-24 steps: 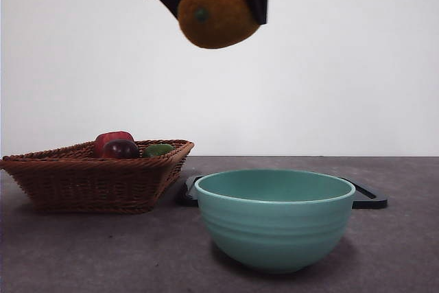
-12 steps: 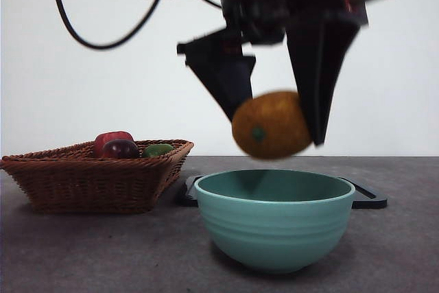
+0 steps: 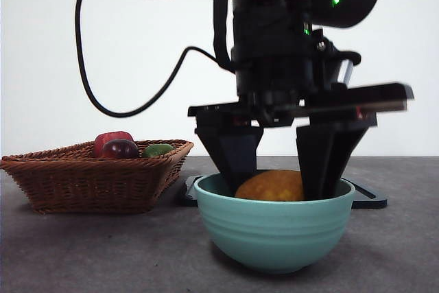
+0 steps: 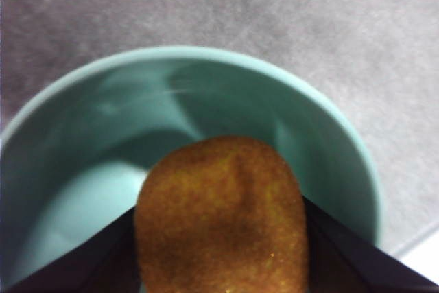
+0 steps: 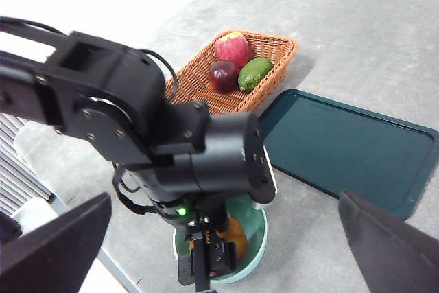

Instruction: Pick up the wifruite, put it on the bowl, pick up the plate, put it on desk

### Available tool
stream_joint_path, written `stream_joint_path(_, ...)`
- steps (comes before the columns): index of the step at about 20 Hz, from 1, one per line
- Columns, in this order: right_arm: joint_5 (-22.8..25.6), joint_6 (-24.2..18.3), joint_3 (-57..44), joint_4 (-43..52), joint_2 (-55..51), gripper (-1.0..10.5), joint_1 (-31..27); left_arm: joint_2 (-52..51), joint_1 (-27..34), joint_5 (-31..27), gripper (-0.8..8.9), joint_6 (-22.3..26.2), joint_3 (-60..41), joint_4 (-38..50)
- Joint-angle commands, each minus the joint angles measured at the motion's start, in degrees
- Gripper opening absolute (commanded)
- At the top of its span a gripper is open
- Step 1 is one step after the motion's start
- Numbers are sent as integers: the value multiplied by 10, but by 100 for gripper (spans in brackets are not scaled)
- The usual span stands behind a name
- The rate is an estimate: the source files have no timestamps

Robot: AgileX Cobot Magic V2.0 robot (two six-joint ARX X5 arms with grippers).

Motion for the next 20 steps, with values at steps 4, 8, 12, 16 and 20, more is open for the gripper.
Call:
stream_joint_path(4,-1,0,12,5,1,629,2,24,0,0,247,5,10,9)
stream_joint_path(8,-1,0,12,5,1,629,2,24,2,0,250,5,10,12)
stream_joint_path(12,-1,0,12,5,1,629,2,24,3,0,384,5,10,12)
stream_joint_path(16,-1,0,12,5,1,629,2,24,3,0,447,5,11,17)
stream_joint_path(20,-1,0,12,5,1,629,2,19,3,-1,549,12,31,14)
